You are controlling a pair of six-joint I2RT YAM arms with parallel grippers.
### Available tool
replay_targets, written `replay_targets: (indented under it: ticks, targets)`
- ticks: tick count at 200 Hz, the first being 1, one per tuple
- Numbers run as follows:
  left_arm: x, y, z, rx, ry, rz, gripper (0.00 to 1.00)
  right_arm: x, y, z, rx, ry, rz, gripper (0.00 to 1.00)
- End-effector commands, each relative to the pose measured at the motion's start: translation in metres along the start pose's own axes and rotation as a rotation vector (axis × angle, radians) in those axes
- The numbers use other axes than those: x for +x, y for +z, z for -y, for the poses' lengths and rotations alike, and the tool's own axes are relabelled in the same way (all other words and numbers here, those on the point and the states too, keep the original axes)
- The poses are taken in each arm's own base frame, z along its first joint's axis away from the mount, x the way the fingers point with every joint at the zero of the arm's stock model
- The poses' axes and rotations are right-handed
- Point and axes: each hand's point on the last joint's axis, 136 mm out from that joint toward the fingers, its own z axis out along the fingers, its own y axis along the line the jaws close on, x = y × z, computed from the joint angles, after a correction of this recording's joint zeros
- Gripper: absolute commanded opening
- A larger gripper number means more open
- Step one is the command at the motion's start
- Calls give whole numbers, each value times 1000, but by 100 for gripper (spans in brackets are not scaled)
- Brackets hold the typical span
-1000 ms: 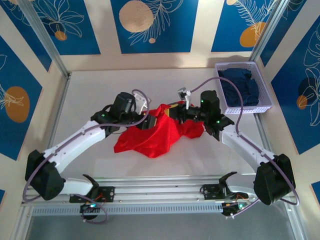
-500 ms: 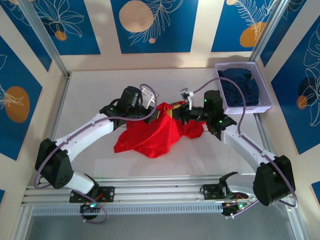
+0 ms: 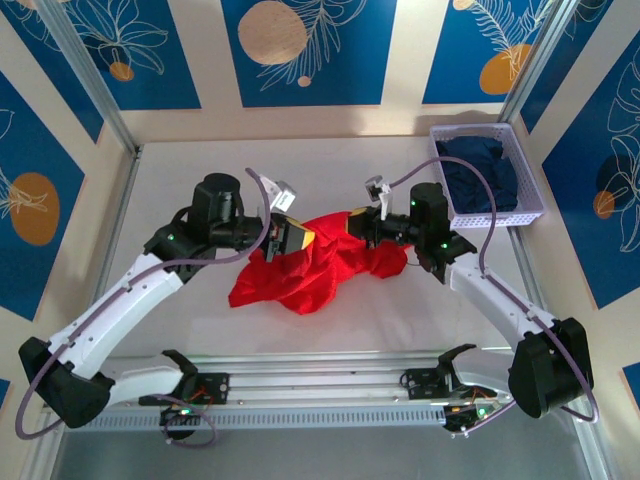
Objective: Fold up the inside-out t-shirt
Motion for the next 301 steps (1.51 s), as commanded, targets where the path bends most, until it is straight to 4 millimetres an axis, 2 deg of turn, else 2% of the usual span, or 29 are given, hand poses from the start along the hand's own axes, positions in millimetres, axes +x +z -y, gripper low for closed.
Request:
replay_targets:
  ticks: [1,12,50,67,99,118,141,165,181,206,227,267,301]
  targets:
    - [5,-4,0,42,-35,-20,0,-1,0,0,-14,38,-8,0]
    - [8,-1,-16,-19,-62,-29,0,0,0,-8,-62,41,-17,0]
    - [23,-1,-104,-413,-195,-63,0,7,0,-25,-174,65,-37,0]
    - [28,-1,-128,-516,-225,-79,13,8,1,-31,-227,97,-35,0]
    - [34,-9,-150,-645,-245,-83,35,6,9,-27,-237,189,-11,0]
    - [34,-18,-145,-660,-225,-46,44,3,13,-23,-217,243,-2,0]
    - [36,-19,-119,-578,-162,-8,47,-1,16,-21,-201,271,1,0]
    - [41,1,-80,-372,-111,-11,43,-3,16,-21,-188,270,-2,0]
    - [41,15,-70,-310,-85,-35,44,-4,17,-22,-187,265,-5,0]
    - [35,38,-66,-272,-52,-67,47,-3,18,-23,-183,263,-7,0]
    - [28,50,-77,-298,-45,-77,49,-1,19,-24,-182,259,-13,0]
    - [14,58,-94,-359,-30,-66,50,1,18,-24,-166,245,-22,0]
    - [11,57,-100,-382,-26,-60,46,2,16,-22,-153,235,-22,0]
